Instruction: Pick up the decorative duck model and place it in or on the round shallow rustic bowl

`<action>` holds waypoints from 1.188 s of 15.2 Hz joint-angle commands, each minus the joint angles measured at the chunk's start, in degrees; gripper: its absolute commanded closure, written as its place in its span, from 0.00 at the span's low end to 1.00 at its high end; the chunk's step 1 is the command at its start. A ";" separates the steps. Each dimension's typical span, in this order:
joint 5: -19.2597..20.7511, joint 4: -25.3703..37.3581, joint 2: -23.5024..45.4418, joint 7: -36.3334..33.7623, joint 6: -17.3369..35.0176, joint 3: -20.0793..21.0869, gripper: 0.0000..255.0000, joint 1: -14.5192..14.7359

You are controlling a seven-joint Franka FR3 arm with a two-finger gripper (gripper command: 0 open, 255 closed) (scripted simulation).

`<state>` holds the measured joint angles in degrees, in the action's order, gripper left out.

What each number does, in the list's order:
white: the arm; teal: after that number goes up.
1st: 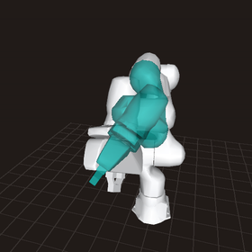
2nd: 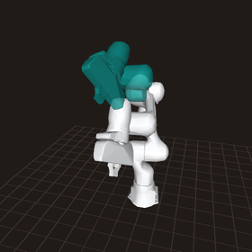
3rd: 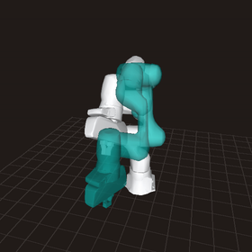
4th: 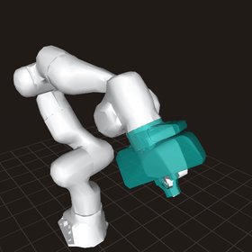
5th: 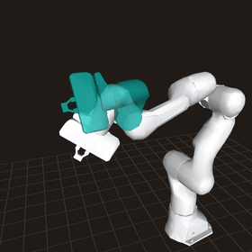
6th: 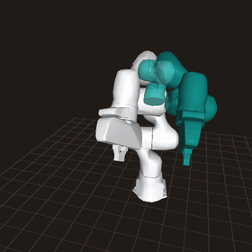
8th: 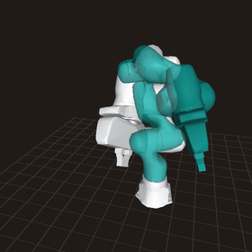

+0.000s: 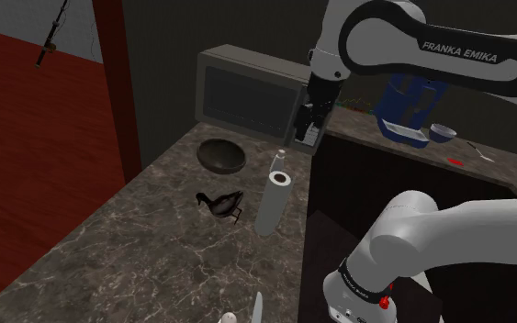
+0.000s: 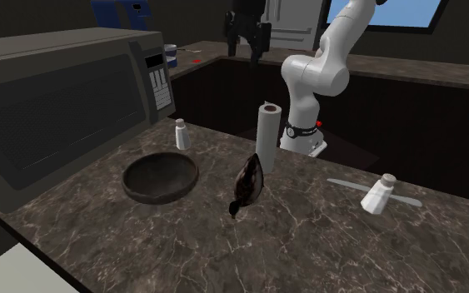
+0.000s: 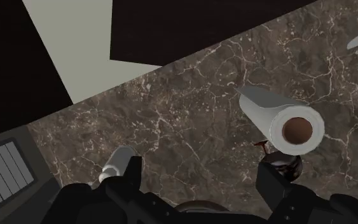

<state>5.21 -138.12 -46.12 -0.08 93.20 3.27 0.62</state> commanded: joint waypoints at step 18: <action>-6.85 -15.35 17.33 4.55 43.33 3.24 0.00 9.67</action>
<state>-1.38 -153.50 -31.43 3.91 133.10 6.39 9.86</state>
